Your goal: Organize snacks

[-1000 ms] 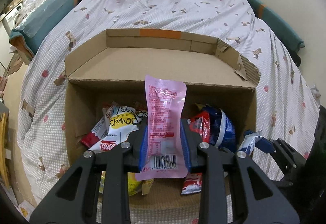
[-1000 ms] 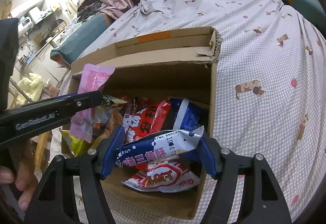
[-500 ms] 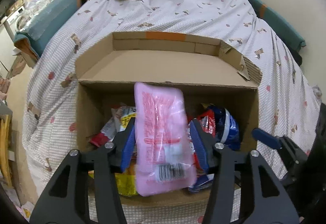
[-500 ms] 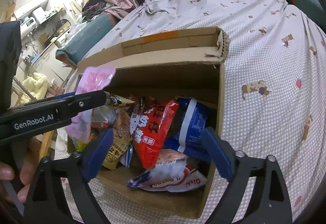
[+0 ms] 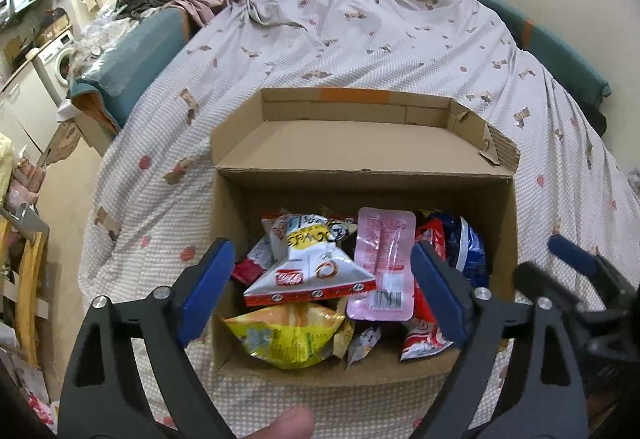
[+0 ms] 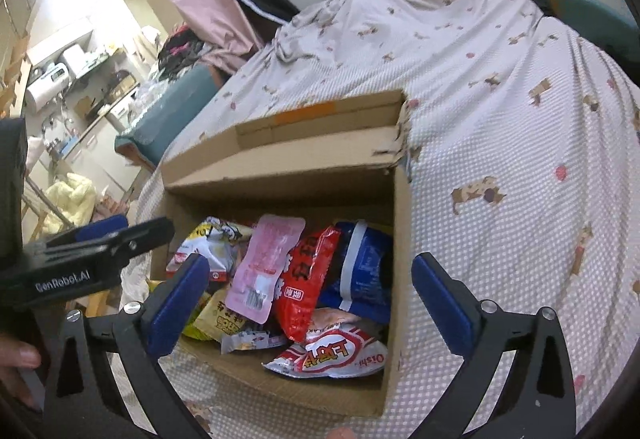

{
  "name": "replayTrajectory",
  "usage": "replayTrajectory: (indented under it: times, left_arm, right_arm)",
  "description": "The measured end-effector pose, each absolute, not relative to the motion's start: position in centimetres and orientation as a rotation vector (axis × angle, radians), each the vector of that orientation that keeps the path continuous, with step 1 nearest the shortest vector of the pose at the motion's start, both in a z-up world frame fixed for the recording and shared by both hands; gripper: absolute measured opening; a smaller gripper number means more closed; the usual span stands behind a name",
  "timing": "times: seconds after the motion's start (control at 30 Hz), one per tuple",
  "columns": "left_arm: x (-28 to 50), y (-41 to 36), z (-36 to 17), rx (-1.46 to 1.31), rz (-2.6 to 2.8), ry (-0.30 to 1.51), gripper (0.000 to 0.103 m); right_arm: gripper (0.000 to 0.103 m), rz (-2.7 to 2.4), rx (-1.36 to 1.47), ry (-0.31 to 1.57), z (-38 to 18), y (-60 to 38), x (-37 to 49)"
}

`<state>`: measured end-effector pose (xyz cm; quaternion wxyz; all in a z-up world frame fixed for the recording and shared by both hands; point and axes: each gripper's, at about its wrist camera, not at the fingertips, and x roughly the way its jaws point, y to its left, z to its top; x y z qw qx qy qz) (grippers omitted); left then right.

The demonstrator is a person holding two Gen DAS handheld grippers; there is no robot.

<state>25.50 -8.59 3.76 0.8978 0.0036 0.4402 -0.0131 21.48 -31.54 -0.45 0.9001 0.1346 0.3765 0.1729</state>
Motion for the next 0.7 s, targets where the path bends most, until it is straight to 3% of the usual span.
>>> replayTrajectory:
  times: [0.07,0.27,0.7]
  left_arm:
    - [24.7,-7.9,3.9,-0.004,-0.023,0.908,0.094]
    - [21.5,-5.8,3.8,0.005,0.033,0.851,0.094]
    - [13.4,-0.2,2.1,-0.063,0.048,0.812,0.094]
  right_arm:
    - [0.103,0.344,0.291,0.767,0.0,-32.0,20.7]
    - [0.103,0.337,0.363,0.765,0.8,-32.7,18.7]
    - [0.103,0.262,0.235,0.721,1.7,-30.4,11.7]
